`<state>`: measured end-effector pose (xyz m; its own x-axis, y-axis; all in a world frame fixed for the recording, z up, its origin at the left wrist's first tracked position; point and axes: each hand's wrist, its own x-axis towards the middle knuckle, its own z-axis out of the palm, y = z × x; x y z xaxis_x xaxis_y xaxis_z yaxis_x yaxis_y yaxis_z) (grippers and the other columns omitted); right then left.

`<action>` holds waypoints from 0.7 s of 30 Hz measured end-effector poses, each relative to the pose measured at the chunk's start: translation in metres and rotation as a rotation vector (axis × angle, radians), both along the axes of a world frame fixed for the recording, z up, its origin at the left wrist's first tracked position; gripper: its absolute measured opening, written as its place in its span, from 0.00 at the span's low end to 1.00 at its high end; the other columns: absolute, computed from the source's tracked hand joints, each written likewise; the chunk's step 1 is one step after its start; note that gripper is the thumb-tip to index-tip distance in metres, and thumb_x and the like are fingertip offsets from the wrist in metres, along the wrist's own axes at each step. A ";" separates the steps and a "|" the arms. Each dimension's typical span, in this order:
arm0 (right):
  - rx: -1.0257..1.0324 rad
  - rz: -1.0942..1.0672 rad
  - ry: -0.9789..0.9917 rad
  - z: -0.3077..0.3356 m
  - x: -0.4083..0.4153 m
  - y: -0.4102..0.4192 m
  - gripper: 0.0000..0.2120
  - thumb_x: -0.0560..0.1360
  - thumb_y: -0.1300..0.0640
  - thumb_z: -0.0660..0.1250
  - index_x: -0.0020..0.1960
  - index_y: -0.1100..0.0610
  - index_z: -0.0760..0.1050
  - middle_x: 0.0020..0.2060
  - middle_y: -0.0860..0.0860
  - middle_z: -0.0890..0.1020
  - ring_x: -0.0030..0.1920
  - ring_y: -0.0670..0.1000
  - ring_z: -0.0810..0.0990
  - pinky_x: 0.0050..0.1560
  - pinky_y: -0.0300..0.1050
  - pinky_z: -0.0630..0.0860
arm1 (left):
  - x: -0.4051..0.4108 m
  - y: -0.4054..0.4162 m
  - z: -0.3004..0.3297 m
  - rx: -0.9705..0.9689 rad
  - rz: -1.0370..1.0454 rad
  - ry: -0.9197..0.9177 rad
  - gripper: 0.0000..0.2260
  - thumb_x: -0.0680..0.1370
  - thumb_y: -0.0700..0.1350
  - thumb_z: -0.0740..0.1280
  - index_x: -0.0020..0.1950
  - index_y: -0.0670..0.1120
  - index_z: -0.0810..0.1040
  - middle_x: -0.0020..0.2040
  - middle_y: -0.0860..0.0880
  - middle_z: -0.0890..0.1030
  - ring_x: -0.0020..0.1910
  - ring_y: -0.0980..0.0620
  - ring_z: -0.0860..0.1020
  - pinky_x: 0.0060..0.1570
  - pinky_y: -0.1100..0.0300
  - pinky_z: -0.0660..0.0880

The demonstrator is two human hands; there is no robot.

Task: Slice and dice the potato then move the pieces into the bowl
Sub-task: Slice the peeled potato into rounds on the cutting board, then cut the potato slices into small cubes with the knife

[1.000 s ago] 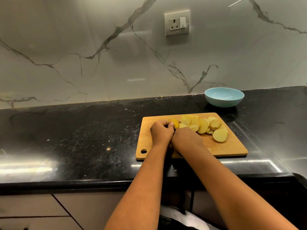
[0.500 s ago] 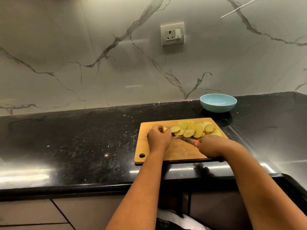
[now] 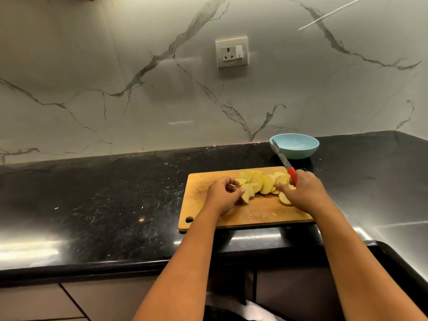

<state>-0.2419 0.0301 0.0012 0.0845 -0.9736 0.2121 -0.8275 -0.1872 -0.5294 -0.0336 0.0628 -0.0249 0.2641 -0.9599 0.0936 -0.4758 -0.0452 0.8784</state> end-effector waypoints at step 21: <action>0.071 0.180 0.062 -0.003 -0.003 -0.016 0.23 0.70 0.55 0.76 0.59 0.54 0.68 0.58 0.52 0.76 0.52 0.50 0.73 0.52 0.43 0.71 | -0.040 -0.043 0.001 0.153 -0.023 -0.432 0.23 0.71 0.54 0.76 0.62 0.46 0.76 0.63 0.45 0.73 0.53 0.49 0.77 0.53 0.55 0.78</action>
<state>-0.2453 0.0143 -0.0020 0.2691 -0.9540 0.1324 -0.8154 -0.2988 -0.4958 -0.0739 0.0203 -0.0239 0.2107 -0.9764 0.0474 -0.7993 -0.1442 0.5834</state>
